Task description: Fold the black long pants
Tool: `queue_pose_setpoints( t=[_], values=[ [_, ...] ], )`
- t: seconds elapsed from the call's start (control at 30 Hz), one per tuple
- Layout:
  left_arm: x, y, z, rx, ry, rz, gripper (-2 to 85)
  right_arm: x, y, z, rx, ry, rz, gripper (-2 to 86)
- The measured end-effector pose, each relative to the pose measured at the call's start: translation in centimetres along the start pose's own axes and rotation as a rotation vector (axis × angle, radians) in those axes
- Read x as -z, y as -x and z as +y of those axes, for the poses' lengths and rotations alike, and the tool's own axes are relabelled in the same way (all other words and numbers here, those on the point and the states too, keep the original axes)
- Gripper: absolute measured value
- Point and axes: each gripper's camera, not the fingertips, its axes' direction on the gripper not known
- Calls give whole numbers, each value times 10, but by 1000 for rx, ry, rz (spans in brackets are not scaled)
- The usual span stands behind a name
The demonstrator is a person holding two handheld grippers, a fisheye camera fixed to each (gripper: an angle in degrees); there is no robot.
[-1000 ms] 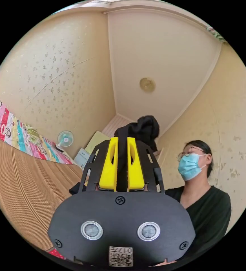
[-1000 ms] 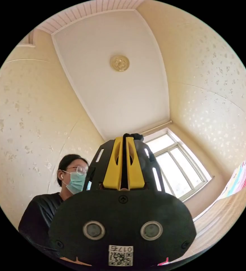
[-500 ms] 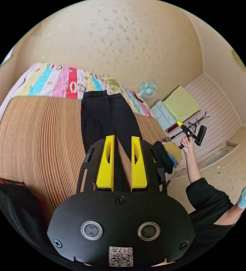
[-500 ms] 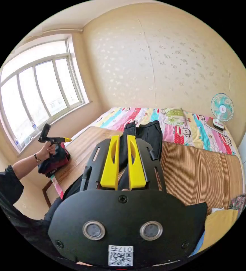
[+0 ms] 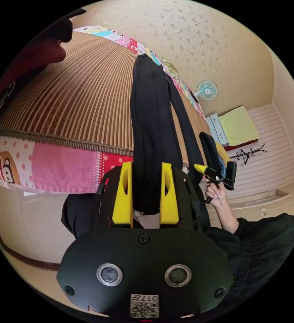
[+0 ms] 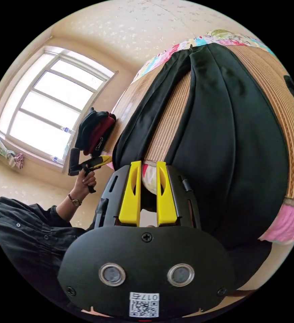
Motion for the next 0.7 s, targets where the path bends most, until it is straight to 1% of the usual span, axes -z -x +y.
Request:
queue_pose_setpoints(
  t=[0.1,0.2,0.23,0.27,0.33,0.4,0.43,0.47,0.5,0.53,0.57,0.6,0.63,0.67,0.7],
  values=[
    [-6,-16,8,-23,-7,-97,113,32,-7,4,-37,-59,-52,59],
    [-8,-16,7,5,0,-170,74,66,1,9,6,-117,-23,35],
    [-7,-14,6,12,6,-167,63,78,6,11,22,-133,-11,29],
    [-6,-10,4,20,29,-120,51,84,7,12,24,-139,-2,27],
    [0,-2,1,8,61,28,41,105,10,16,23,-160,42,21],
    [16,8,4,-53,30,398,38,119,11,20,17,-176,70,17],
    [21,12,7,-51,5,490,37,128,10,23,7,-188,91,16],
    [29,23,12,-33,-49,653,37,132,9,24,2,-194,102,16],
    [32,37,17,14,-64,741,37,138,6,27,-15,-204,130,18],
    [33,43,19,47,-56,738,36,143,1,30,-44,-208,168,21],
    [36,57,25,133,-37,624,35,144,-1,31,-61,-205,192,23],
    [43,70,34,244,-33,412,33,145,-6,32,-96,-192,244,30],
    [48,74,39,290,-34,313,31,145,-10,32,-127,-171,301,40],
    [57,78,49,356,-49,176,22,144,-12,31,-141,-160,334,46],
    [67,76,58,371,-99,130,7,142,-15,31,-156,-137,403,59]
  ],
)
